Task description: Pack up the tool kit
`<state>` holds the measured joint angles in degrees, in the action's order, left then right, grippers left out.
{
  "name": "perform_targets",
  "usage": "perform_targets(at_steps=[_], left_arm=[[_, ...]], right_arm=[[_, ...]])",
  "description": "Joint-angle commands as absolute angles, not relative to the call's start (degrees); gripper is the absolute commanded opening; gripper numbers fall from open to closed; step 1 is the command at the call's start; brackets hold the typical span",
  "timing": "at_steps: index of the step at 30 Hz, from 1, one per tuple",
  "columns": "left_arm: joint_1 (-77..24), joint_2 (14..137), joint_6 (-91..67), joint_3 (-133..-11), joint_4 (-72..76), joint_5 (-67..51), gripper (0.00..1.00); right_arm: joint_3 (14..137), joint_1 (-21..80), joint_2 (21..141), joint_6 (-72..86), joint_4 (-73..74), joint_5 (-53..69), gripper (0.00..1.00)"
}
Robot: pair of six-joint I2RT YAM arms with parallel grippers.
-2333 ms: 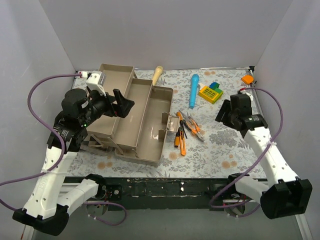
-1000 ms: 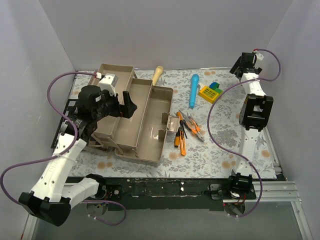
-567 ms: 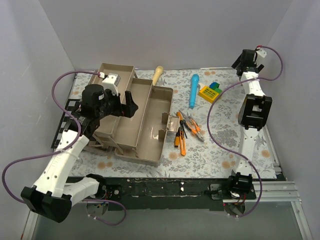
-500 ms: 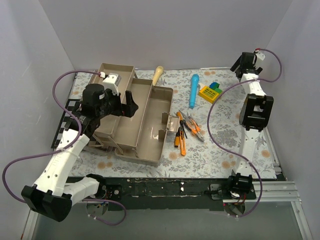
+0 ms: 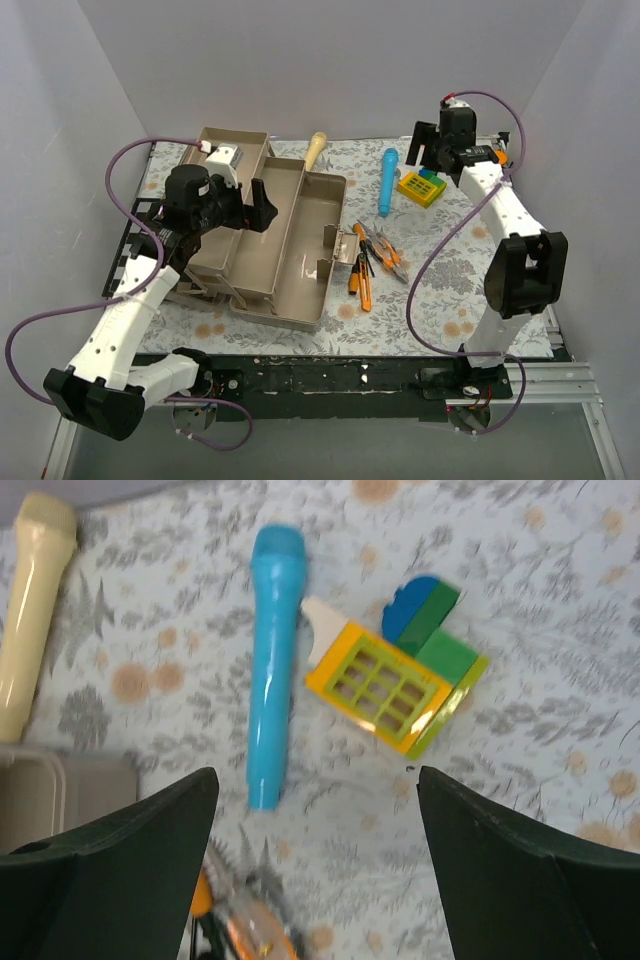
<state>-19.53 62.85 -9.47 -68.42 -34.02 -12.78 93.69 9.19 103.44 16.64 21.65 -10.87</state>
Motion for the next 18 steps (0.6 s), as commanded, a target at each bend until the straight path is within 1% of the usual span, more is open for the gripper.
perform_targets(at_steps=[1, 5, 12, 16, 18], left_arm=[[-19.2, 59.0, -10.4, -69.7, -33.6, -14.9, 0.98], [-19.2, 57.0, -11.0, -69.2, -35.0, -15.6, 0.98], [-19.2, 53.7, -12.7, -67.1, -36.2, -17.9, 0.98], [-19.2, 53.1, -12.3, -67.6, -38.2, -17.9, 0.98], [-19.2, 53.0, -12.0, -68.4, -39.5, -17.2, 0.98]], right_arm=[[84.9, 8.8, 98.5, 16.4, 34.9, -3.8, 0.86], [74.4, 12.0, 91.2, 16.4, 36.7, -3.6, 0.84], [57.6, 15.9, 83.5, 19.0, 33.7, 3.3, 0.82], [54.6, 18.7, 83.3, 20.2, 31.7, 1.5, 0.82], [54.3, 19.9, 84.1, 20.5, 29.5, 1.4, 0.80]])
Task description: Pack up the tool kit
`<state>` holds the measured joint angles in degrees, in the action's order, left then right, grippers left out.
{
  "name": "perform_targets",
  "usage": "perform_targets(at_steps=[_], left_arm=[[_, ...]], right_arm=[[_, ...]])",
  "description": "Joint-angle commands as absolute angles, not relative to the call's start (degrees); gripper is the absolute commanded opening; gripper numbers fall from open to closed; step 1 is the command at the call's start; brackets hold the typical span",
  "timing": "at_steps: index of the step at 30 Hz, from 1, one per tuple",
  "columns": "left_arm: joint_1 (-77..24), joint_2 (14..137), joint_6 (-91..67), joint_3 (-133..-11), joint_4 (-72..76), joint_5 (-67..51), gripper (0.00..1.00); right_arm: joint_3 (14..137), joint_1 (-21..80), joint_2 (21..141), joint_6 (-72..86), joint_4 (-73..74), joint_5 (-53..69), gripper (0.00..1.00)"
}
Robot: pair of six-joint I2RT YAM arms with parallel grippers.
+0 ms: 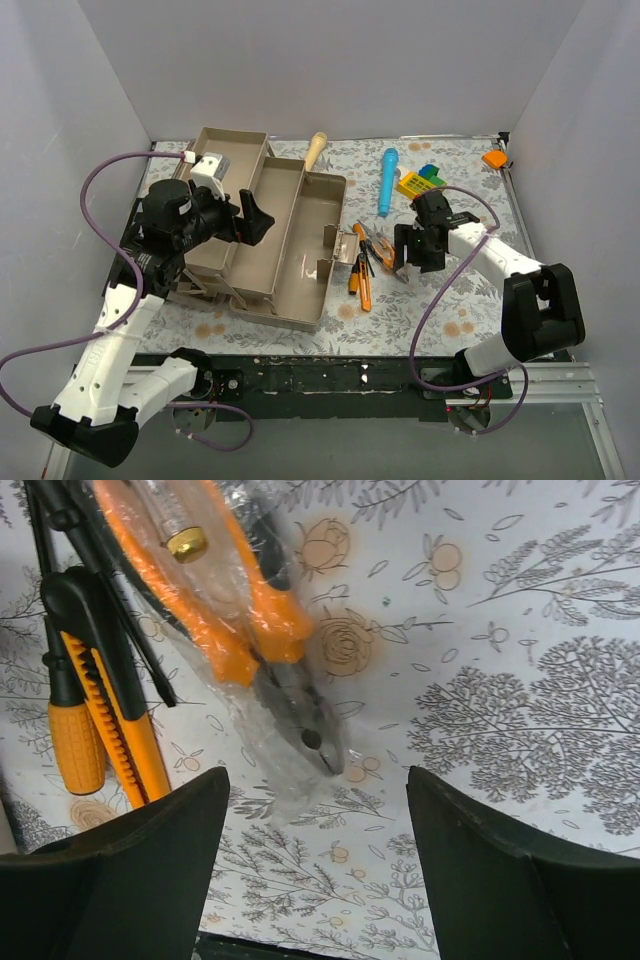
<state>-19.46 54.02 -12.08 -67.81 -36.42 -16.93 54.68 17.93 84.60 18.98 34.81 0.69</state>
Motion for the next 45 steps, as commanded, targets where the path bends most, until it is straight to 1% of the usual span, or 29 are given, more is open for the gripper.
perform_targets(at_steps=[1, 3, 4, 8, 11, 13, 17, 20, 21, 22, 27, 31, 37, 41, 45], left_arm=[[-19.2, 53.0, -11.9, -68.8, -40.0, -16.8, 0.98], [-19.2, 53.3, -11.9, -69.9, -41.2, -16.2, 0.98], [-19.2, 53.6, -11.9, -70.6, -41.9, -16.0, 0.98], [-19.2, 53.4, -12.0, -71.0, -42.8, -15.8, 0.98], [-19.2, 52.9, -11.9, -70.9, -43.6, -15.6, 0.98], [-19.2, 52.6, -11.6, -70.9, -44.1, -15.2, 0.98], [-19.2, 52.1, -11.3, -70.7, -44.7, -14.7, 0.98], [-19.3, 51.9, -11.2, -70.5, -44.9, -14.5, 0.98], [-19.2, 51.9, -11.2, -70.5, -45.0, -14.3, 0.98], [-19.2, 51.8, -11.2, -70.6, -45.1, -14.3, 0.98], [-19.2, 51.8, -10.7, -70.5, -45.1, -14.2, 0.98], [-19.2, 51.6, -10.4, -70.7, -45.5, -13.7, 0.98], [-19.2, 51.1, -10.5, -70.2, -45.2, -13.9, 0.98], [-19.2, 51.1, -10.5, -70.2, -45.2, -14.3, 0.98], [-19.2, 50.6, -10.5, -70.4, -45.5, -14.3, 0.98]], right_arm=[[54.7, 20.5, 84.7, 20.6, 28.4, 1.0, 0.78], [55.6, 21.6, 86.7, 20.5, 28.0, 0.3, 0.74], [56.2, 22.2, 88.1, 20.3, 28.1, -2.2, 0.71], [57.0, 24.7, 91.5, 19.8, 28.0, -3.4, 0.63], [56.3, 27.0, 92.4, 19.9, 28.2, -5.2, 0.60], [55.5, 27.7, 92.8, 20.1, 28.0, -5.3, 0.51], [54.0, 29.1, 92.1, 20.8, 28.2, -5.2, 0.28], [52.9, 30.1, 90.5, 20.8, 29.6, -5.0, 0.14], [52.6, 30.5, 89.9, 20.8, 30.3, -5.0, 0.06], [52.5, 30.9, 89.1, 20.8, 31.2, -4.6, 0.01], [51.6, 33.1, 82.5, 20.6, 34.5, -1.9, 0.01], [51.0, 33.4, 74.5, 21.8, 37.9, 1.6, 0.01], [51.1, 33.4, 61.4, 23.6, 42.3, 3.4, 0.01], [53.0, 33.4, 54.9, 24.8, 43.1, 4.0, 0.01], [57.2, 33.4, 51.6, 26.8, 43.2, 5.4, 0.01]])
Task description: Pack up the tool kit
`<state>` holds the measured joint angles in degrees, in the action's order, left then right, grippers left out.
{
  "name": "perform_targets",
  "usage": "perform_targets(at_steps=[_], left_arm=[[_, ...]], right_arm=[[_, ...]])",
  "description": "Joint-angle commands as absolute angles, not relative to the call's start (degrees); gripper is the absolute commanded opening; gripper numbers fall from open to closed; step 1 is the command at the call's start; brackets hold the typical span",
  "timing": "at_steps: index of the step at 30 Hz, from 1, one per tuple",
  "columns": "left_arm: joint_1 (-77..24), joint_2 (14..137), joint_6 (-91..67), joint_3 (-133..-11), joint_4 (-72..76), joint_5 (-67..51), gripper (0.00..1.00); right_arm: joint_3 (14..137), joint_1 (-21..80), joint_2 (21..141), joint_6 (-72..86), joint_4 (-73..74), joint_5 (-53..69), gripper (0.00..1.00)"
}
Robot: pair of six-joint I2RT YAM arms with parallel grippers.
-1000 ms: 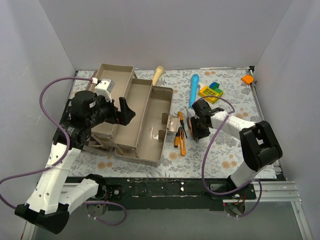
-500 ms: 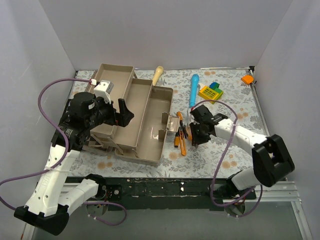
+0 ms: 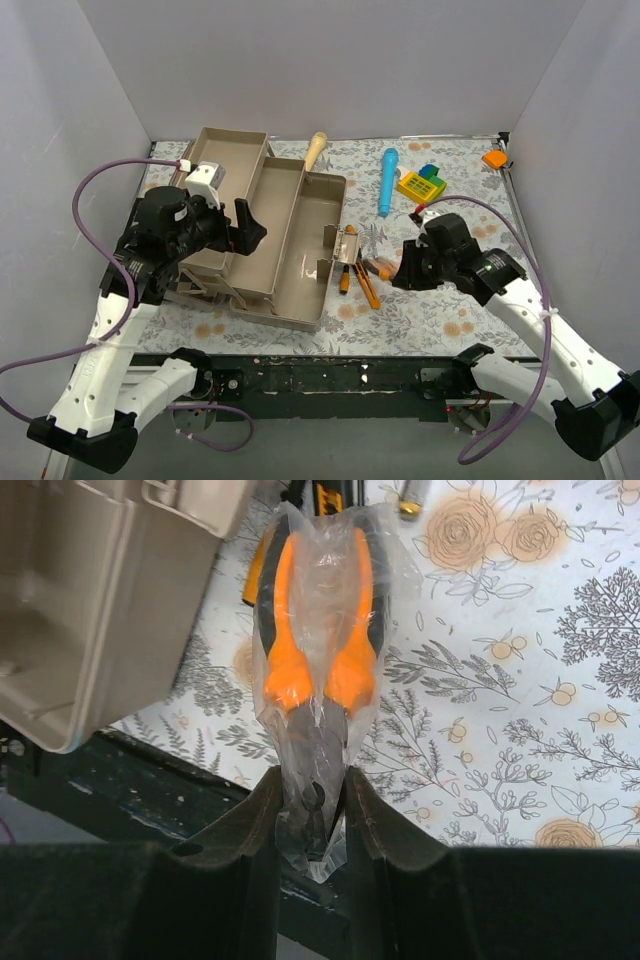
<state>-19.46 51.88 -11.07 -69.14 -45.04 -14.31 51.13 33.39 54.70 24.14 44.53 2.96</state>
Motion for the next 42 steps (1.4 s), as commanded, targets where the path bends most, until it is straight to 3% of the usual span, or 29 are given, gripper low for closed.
perform_targets(at_steps=[1, 9, 21, 38, 39, 42], left_arm=[[-19.2, 50.4, -10.5, -70.5, -45.6, -14.2, 0.98], [-19.2, 50.2, -10.9, -71.4, -45.4, -14.1, 0.98], [-19.2, 51.0, -11.1, -72.3, -46.4, -13.6, 0.98], [-19.2, 50.7, -8.7, -72.2, -48.3, -8.7, 0.98], [-19.2, 50.7, -8.4, -72.0, -48.4, -8.4, 0.98], [-19.3, 50.6, -8.2, -71.7, -48.4, -8.0, 0.98]], right_arm=[[58.3, 33.4, 51.0, 27.2, 43.0, 5.9, 0.01], [67.4, 36.5, 50.5, 30.1, 39.6, 4.7, 0.01], [81.6, 55.6, 71.9, 30.9, 40.4, -17.0, 0.01], [83.8, 61.5, 90.9, 28.6, 29.8, -15.3, 0.02], [83.4, 61.5, 90.9, 29.0, 30.0, -14.9, 0.10], [82.1, 61.5, 89.6, 29.7, 30.5, -15.1, 0.49]])
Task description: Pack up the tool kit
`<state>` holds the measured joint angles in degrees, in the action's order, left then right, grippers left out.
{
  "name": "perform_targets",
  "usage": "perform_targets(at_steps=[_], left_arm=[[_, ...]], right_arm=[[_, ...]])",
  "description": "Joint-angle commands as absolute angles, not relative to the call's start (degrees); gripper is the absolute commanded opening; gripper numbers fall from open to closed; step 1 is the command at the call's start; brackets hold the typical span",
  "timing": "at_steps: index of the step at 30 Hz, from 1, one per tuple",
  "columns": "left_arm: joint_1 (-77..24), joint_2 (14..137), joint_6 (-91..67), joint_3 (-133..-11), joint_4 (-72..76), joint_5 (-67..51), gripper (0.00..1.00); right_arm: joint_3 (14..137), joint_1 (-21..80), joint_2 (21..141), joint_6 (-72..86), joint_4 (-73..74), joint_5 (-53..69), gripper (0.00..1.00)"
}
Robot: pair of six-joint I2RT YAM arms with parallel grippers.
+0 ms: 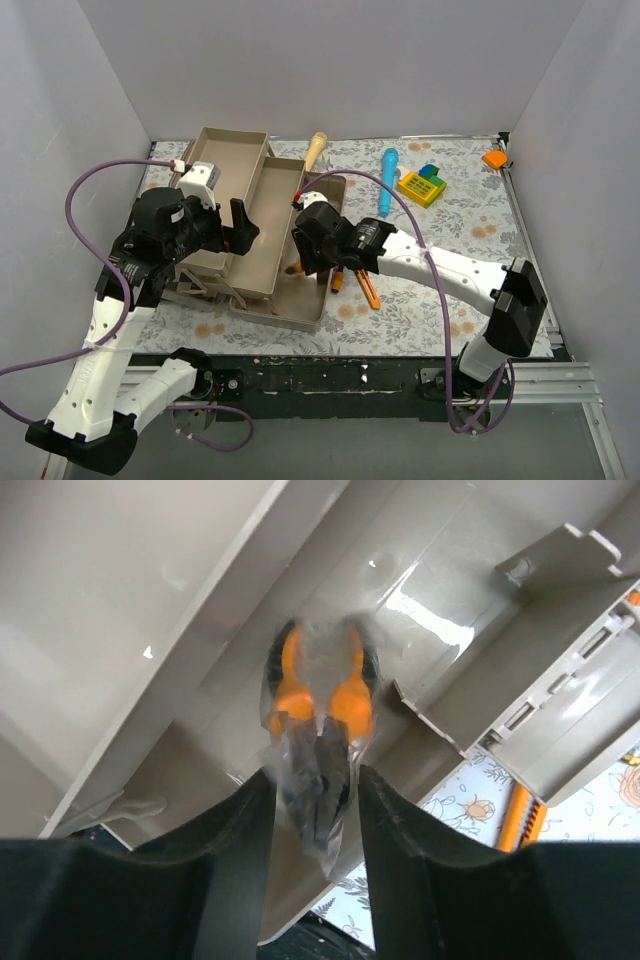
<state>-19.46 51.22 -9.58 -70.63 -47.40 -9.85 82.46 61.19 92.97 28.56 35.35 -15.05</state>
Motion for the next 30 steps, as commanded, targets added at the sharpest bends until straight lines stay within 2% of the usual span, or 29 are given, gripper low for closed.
perform_targets(at_steps=[1, 2, 3, 5, 8, 11, 13, 17, 21, 23, 24, 25, 30], left_arm=[[-19.2, 50.5, -8.2, -71.5, -48.4, -8.1, 0.98], [-19.2, 50.7, -8.2, -71.4, -48.3, -8.3, 0.98], [-19.2, 50.8, -8.2, -71.2, -48.1, -8.3, 0.98], [-19.2, 51.0, -8.2, -71.3, -47.8, -8.6, 0.98], [-19.2, 51.1, -8.2, -71.3, -47.8, -8.8, 0.98], [-19.2, 50.7, -7.8, -71.2, -48.1, -8.4, 0.98], [-19.2, 50.6, -7.6, -70.8, -48.2, -8.0, 0.98], [-19.2, 50.5, -7.6, -70.1, -47.9, -8.1, 0.98], [-19.2, 50.6, -7.6, -69.5, -47.4, -8.4, 0.98], [-19.2, 50.6, -7.6, -69.0, -46.8, -8.6, 0.98], [-19.2, 50.7, -7.6, -68.9, -46.8, -8.7, 0.98], [-19.2, 50.7, -7.6, -68.8, -46.6, -8.8, 0.98], [-19.2, 50.5, -7.6, -67.8, -45.9, -8.9, 0.98]], right_arm=[[81.7, 61.5, 89.0, 29.6, 30.6, -15.6, 0.58], [81.3, 61.4, 88.2, 29.7, 30.7, -15.6, 0.64], [81.0, 61.3, 87.6, 29.6, 30.8, -15.2, 0.75], [81.0, 60.1, 86.4, 31.1, 31.8, -13.8, 0.83], [79.6, 56.3, 84.4, 34.6, 33.8, -8.5, 0.86], [76.5, 53.2, 79.8, 35.2, 33.9, -9.8, 0.87], [74.7, 50.1, 76.8, 35.2, 35.2, -9.7, 0.83], [70.9, 39.8, 71.2, 34.3, 36.1, -3.9, 0.83], [69.5, 28.9, 68.6, 30.8, 38.6, -1.6, 0.75], [69.3, 23.8, 69.0, 28.5, 38.9, -0.4, 0.48], [69.6, 21.1, 69.6, 27.3, 39.0, 1.9, 0.72], [69.7, 18.5, 70.6, 26.2, 38.5, 3.8, 0.90], [70.4, 7.2, 77.2, 26.1, 32.7, 11.1, 0.91]])
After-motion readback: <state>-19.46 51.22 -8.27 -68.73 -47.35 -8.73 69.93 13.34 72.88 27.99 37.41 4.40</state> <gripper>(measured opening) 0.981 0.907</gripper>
